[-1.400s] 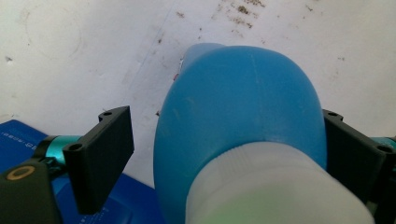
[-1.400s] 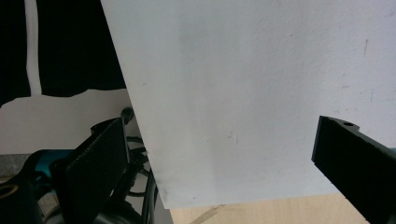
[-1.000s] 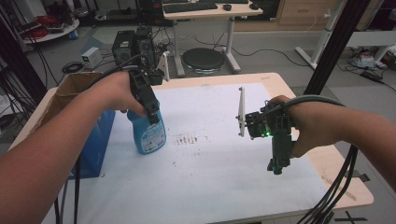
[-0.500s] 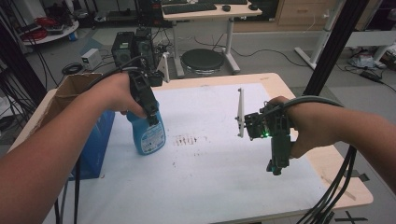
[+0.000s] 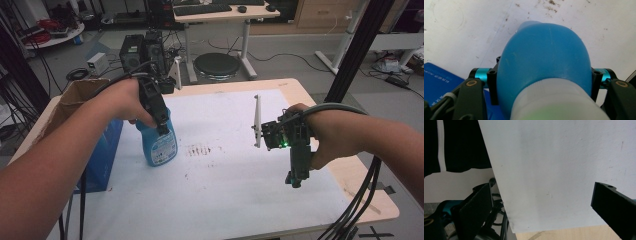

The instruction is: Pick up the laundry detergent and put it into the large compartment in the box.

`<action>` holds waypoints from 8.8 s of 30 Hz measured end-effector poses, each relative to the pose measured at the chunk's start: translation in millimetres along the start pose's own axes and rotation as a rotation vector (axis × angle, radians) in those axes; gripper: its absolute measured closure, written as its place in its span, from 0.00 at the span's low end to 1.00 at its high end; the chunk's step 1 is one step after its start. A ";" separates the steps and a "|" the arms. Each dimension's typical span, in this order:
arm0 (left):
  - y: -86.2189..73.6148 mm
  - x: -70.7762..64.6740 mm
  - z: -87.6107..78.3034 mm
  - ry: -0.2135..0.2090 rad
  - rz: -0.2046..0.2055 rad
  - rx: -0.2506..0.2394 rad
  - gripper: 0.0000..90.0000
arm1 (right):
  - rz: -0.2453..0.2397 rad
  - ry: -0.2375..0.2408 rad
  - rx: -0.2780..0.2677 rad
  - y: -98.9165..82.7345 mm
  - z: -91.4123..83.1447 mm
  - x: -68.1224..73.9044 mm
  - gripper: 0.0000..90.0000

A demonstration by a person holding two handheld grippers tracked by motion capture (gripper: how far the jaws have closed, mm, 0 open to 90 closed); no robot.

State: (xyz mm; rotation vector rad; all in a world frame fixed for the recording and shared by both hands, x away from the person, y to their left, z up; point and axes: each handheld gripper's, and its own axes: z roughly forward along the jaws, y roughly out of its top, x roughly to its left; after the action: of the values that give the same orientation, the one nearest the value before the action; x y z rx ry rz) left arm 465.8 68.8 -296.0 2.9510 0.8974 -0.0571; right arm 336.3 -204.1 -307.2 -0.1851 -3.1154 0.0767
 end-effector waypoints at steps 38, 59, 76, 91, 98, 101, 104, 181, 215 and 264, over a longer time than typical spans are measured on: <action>-9.1 -11.6 -42.4 0.026 0.051 -0.008 0.44 | -0.003 -0.002 -0.007 -1.2 0.4 -0.8 0.03; -41.9 -3.2 -156.0 0.027 -0.069 -0.027 0.44 | -0.012 -0.001 -0.019 4.6 1.0 -3.1 0.03; -117.9 39.5 -205.7 0.045 -0.397 -0.035 0.43 | -0.035 -0.004 -0.003 12.0 -3.8 -1.6 0.03; -143.0 62.1 -188.3 0.055 -0.599 -0.020 0.43 | -0.037 -0.015 -0.001 13.8 -9.8 1.2 0.03; -150.4 72.5 -172.1 0.057 -0.669 -0.015 0.43 | -0.034 -0.017 0.003 13.8 -9.8 2.7 0.03; -155.0 77.5 -162.6 0.057 -0.689 -0.012 0.43 | -0.036 -0.019 0.002 13.7 -9.7 2.8 0.03; -159.3 82.8 -149.4 0.046 -0.697 -0.009 0.43 | -0.033 -0.018 0.005 13.3 -10.0 2.6 0.03; -159.1 83.6 -34.6 -0.022 -0.049 0.083 0.36 | -0.025 0.000 0.006 16.9 1.4 -0.4 0.03; -138.8 41.8 -110.7 0.047 0.097 0.004 0.11 | -0.019 -0.006 0.001 16.0 -5.5 1.3 0.03; -33.1 -33.5 -42.3 -0.037 0.489 0.051 0.02 | -0.032 -0.032 0.008 15.9 -23.3 -7.0 0.03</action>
State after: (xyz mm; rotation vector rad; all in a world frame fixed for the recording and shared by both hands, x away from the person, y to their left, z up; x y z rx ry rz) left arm 420.4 80.4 -253.5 3.1093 0.1538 -0.1119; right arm 345.6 -188.0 -284.9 -0.1352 -3.1480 0.0928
